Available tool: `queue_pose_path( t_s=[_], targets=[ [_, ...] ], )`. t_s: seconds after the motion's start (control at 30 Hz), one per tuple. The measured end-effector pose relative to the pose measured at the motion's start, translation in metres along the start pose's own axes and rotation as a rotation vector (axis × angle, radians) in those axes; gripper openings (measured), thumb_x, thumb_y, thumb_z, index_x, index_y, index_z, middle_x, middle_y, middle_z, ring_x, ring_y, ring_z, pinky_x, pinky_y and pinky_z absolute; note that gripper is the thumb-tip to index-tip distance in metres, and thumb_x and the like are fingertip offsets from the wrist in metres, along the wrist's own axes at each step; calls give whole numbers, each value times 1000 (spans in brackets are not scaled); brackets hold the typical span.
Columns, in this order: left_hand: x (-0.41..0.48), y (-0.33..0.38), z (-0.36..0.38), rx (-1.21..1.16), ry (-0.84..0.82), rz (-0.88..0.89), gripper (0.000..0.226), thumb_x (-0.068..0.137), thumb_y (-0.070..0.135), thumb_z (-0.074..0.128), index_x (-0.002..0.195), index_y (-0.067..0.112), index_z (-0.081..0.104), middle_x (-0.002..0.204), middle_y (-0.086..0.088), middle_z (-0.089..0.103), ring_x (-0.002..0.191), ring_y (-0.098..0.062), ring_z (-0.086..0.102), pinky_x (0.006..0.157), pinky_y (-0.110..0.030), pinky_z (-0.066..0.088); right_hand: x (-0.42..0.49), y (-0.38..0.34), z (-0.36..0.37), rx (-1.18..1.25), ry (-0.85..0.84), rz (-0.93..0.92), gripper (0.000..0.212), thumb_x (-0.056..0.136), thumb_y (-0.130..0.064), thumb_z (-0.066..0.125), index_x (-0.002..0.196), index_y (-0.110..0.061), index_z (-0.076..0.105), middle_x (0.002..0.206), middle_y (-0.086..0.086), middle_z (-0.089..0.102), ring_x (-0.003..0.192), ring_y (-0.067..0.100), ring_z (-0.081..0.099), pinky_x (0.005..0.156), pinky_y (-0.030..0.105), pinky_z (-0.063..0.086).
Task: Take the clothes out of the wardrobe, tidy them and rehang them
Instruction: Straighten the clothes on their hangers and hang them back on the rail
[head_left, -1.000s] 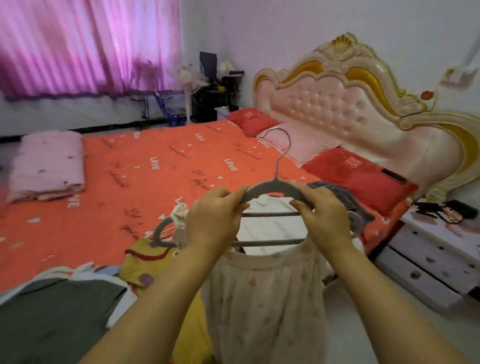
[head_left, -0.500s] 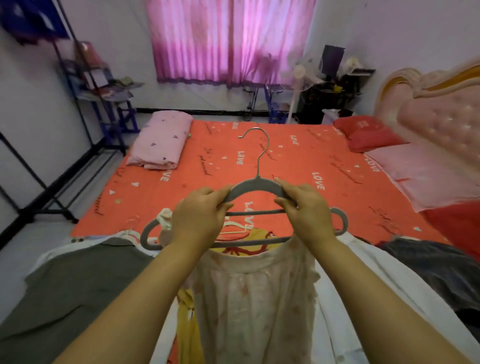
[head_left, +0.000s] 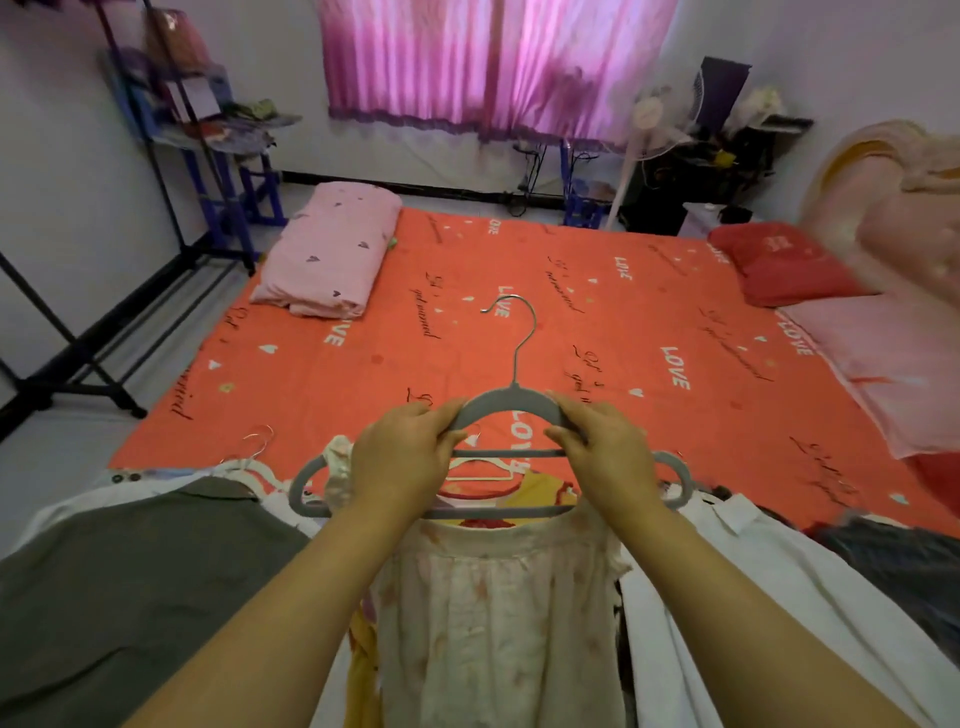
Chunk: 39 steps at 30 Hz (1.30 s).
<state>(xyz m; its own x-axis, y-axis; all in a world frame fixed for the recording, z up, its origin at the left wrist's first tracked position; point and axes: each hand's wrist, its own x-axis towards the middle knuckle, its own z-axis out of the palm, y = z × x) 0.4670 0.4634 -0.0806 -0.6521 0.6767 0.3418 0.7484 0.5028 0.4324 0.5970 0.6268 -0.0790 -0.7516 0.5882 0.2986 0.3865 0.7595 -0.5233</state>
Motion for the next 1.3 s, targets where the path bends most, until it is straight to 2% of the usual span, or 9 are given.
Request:
queue_pose_path(
  t_s=[0.3,0.6,0.73,0.8,0.87,0.93,1.0,1.13,1.3],
  targets=[
    [49,-58,109,48,-94,-90,35,92,34,51,127,32,55,89,-4,61,86,-27,54,64,-34,41,59,75,97,5,-137,48,39,89,-25,61,128,-28,57,90,4,56,90,26,54,68,31,35],
    [88,-126,233,131,-124,-189,32,92,34,52,124,31,58,89,-3,63,86,-26,54,65,-33,40,112,160,222,70,-244,55,36,89,-24,59,124,-30,59,88,7,59,87,26,54,67,31,36],
    [98,-165,292,156,-169,-230,43,92,30,50,134,25,48,106,-4,63,100,-27,54,75,-37,42,127,197,290,36,-255,124,30,89,-26,58,118,-27,62,94,6,63,92,27,56,71,33,40],
    [88,-185,327,214,-315,-260,57,92,40,48,144,25,31,134,-3,48,123,-25,41,94,-37,36,125,217,326,-118,-311,156,37,91,-33,53,127,-27,54,111,8,61,107,29,53,87,39,42],
    [66,-202,361,263,-512,-291,71,91,53,42,149,28,10,156,-2,13,143,-24,10,112,-44,16,111,237,362,-302,-449,189,52,94,-45,43,142,-29,33,142,7,40,133,28,33,107,46,27],
    [39,-218,390,273,-627,-315,80,89,63,35,148,31,-9,157,0,-15,143,-24,-14,114,-49,-2,89,254,391,-367,-568,197,62,95,-55,29,149,-30,10,157,1,11,144,29,8,113,52,8],
    [19,-230,410,306,-628,-302,82,85,71,22,141,32,-24,151,0,-30,140,-24,-26,113,-49,-10,72,270,411,-414,-563,148,66,94,-59,19,149,-31,-4,159,-1,-4,145,30,-3,114,54,-2],
    [8,-238,424,359,-591,-272,80,83,74,13,135,31,-30,144,1,-39,134,-23,-34,111,-48,-15,66,280,423,-463,-534,123,65,93,-59,13,149,-31,-7,159,-1,-8,145,29,-7,113,53,-5],
    [29,-223,398,276,-644,-336,82,88,67,30,146,30,-14,155,-1,-20,142,-25,-18,113,-48,-10,82,259,394,-439,-698,178,64,96,-57,16,148,-32,-10,158,-2,-10,145,29,-9,114,53,-3]
  ],
)
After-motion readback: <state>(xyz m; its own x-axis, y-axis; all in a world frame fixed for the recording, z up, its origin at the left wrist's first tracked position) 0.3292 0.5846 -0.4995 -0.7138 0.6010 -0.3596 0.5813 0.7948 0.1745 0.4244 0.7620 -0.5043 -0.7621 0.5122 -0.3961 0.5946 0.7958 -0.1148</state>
